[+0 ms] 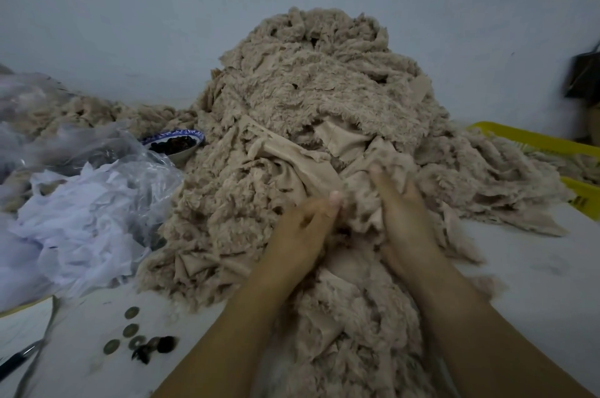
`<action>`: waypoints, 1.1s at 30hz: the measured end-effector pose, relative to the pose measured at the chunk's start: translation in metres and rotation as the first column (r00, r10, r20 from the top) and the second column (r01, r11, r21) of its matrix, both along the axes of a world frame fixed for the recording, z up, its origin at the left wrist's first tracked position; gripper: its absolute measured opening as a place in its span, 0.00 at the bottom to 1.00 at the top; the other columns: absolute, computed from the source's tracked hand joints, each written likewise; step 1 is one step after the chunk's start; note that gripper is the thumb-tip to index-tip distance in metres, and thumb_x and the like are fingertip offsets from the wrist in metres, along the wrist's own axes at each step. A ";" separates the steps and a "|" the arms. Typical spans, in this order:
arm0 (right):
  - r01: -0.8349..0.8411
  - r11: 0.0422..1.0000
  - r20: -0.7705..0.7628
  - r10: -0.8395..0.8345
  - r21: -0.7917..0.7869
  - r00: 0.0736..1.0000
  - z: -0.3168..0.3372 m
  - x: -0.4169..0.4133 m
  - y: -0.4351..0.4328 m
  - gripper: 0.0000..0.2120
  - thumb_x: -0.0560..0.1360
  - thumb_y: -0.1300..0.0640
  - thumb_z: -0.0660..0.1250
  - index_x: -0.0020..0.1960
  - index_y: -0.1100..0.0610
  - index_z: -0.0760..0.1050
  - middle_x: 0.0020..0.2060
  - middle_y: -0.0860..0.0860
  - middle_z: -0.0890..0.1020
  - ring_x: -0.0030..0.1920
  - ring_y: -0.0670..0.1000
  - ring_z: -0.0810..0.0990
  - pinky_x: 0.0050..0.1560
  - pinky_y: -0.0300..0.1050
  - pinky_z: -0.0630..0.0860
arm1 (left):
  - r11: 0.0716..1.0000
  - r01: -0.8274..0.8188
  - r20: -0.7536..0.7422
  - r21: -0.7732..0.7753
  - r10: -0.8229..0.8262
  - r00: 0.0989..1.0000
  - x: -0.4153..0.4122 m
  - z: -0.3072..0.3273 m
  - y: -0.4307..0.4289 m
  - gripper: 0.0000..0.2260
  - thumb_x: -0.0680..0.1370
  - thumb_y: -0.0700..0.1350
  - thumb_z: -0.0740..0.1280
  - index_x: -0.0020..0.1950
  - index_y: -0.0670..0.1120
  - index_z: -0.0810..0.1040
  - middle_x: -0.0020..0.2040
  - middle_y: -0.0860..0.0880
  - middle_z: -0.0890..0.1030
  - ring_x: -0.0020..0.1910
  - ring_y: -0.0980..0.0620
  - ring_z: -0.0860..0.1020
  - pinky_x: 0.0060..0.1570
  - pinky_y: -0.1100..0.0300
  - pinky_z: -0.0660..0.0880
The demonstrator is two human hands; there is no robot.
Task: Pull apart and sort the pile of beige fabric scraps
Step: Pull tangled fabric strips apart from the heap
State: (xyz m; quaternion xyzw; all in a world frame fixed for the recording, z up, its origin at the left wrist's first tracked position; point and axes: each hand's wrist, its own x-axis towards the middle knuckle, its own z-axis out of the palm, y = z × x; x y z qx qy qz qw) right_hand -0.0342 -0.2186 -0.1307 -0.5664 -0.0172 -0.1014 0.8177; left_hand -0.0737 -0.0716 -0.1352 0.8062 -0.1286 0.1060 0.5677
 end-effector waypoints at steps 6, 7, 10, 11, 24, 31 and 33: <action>-0.193 0.962 0.072 0.210 -0.192 0.975 0.004 -0.019 0.012 0.08 0.76 0.44 0.66 0.48 0.46 0.80 0.41 0.36 0.86 0.43 0.35 0.83 0.39 0.25 0.75 | 0.952 -0.110 -0.095 -0.284 0.087 0.992 0.005 -0.003 0.003 0.08 0.80 0.56 0.66 0.45 0.63 0.85 0.43 0.59 0.85 0.44 0.61 0.82 0.45 0.67 0.78; -0.173 0.964 0.064 0.189 -0.202 0.980 0.005 -0.019 0.011 0.09 0.78 0.44 0.65 0.47 0.47 0.81 0.41 0.38 0.86 0.44 0.36 0.84 0.41 0.27 0.77 | 0.930 -0.126 -0.111 -0.345 0.093 0.989 0.006 -0.002 0.005 0.10 0.81 0.53 0.65 0.46 0.61 0.85 0.41 0.56 0.85 0.41 0.57 0.82 0.44 0.64 0.79; -0.045 0.998 -0.057 0.043 -0.045 0.997 0.005 -0.008 0.001 0.10 0.79 0.46 0.67 0.49 0.50 0.83 0.48 0.49 0.87 0.54 0.53 0.84 0.59 0.52 0.80 | 0.727 -0.177 -0.178 -0.664 0.077 0.981 0.011 0.002 0.014 0.13 0.83 0.48 0.62 0.42 0.53 0.82 0.30 0.53 0.75 0.27 0.57 0.71 0.29 0.64 0.69; 0.006 1.000 -0.107 -0.003 0.024 0.994 0.007 -0.005 -0.002 0.11 0.78 0.46 0.68 0.54 0.52 0.82 0.51 0.51 0.86 0.57 0.55 0.83 0.62 0.55 0.78 | 0.616 -0.179 -0.192 -0.767 0.047 0.980 0.014 0.003 0.017 0.12 0.84 0.46 0.62 0.44 0.50 0.80 0.31 0.53 0.74 0.26 0.58 0.69 0.27 0.65 0.67; -0.131 0.952 -0.080 0.158 0.278 0.984 0.003 0.004 -0.007 0.06 0.79 0.52 0.67 0.50 0.53 0.81 0.45 0.53 0.86 0.46 0.51 0.86 0.45 0.49 0.82 | 0.698 -0.167 -0.226 -0.696 0.007 0.974 0.013 0.006 0.018 0.08 0.82 0.46 0.64 0.47 0.45 0.78 0.34 0.48 0.82 0.27 0.55 0.78 0.27 0.65 0.75; -0.324 0.803 0.010 0.379 -0.500 0.925 -0.005 -0.013 0.006 0.10 0.77 0.46 0.70 0.57 0.39 0.73 0.48 0.29 0.81 0.49 0.25 0.76 0.45 0.20 0.70 | 0.743 0.005 -0.201 -0.669 -0.187 0.962 0.007 0.004 0.012 0.16 0.74 0.53 0.68 0.55 0.44 0.84 0.54 0.40 0.84 0.51 0.47 0.83 0.46 0.58 0.82; -0.228 0.751 0.043 0.322 -0.619 0.946 -0.006 -0.012 0.005 0.10 0.80 0.50 0.67 0.55 0.36 0.71 0.46 0.24 0.78 0.48 0.23 0.74 0.43 0.19 0.68 | 0.704 -0.014 -0.186 -0.711 -0.169 0.968 0.010 0.007 0.015 0.20 0.75 0.56 0.65 0.60 0.44 0.82 0.59 0.42 0.84 0.57 0.48 0.82 0.52 0.57 0.81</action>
